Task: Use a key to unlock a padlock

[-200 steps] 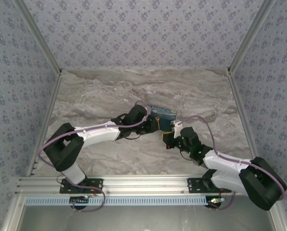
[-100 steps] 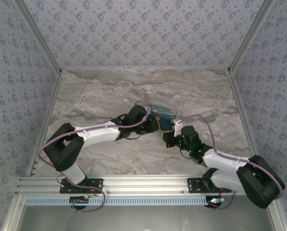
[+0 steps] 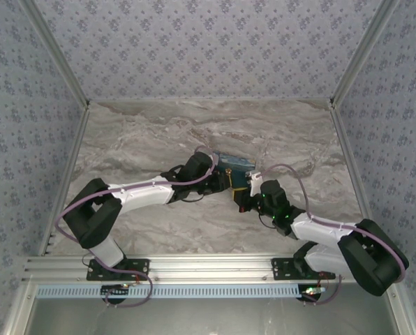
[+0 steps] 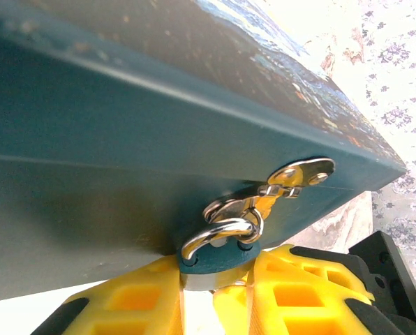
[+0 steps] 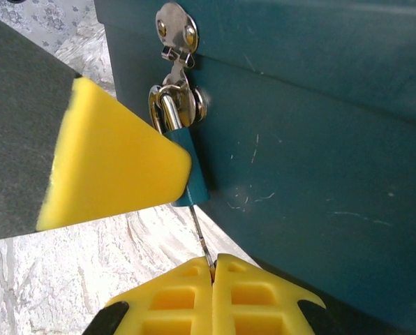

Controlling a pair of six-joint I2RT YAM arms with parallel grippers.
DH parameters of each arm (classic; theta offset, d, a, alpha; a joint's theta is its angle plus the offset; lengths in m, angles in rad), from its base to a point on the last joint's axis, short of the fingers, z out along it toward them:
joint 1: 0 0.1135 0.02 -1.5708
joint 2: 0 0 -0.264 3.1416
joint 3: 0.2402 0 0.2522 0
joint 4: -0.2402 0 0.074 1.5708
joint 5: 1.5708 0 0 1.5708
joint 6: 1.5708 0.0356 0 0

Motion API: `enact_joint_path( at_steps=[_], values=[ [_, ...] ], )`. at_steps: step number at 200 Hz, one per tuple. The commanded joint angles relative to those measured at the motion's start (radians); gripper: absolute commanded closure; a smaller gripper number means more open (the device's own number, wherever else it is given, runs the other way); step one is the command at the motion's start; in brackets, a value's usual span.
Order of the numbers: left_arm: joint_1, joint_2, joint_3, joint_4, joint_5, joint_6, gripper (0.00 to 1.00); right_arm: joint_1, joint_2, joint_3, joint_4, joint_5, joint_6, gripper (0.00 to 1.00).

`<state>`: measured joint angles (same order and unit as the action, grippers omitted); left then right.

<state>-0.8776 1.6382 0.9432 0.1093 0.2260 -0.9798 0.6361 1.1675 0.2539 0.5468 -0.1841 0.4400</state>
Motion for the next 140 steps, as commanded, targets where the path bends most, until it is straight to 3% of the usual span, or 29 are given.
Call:
enact_joint_path(
  at_steps=[1, 140],
  values=[
    [-0.002, -0.012, 0.007, 0.053, 0.025, -0.003, 0.77, -0.007, 0.007, 0.028, 0.06, -0.006, -0.007, 1.0],
    [-0.002, -0.021, -0.018, 0.095, 0.038, -0.034, 0.77, -0.042, 0.026, 0.016, 0.171, -0.042, 0.019, 1.0]
  ],
)
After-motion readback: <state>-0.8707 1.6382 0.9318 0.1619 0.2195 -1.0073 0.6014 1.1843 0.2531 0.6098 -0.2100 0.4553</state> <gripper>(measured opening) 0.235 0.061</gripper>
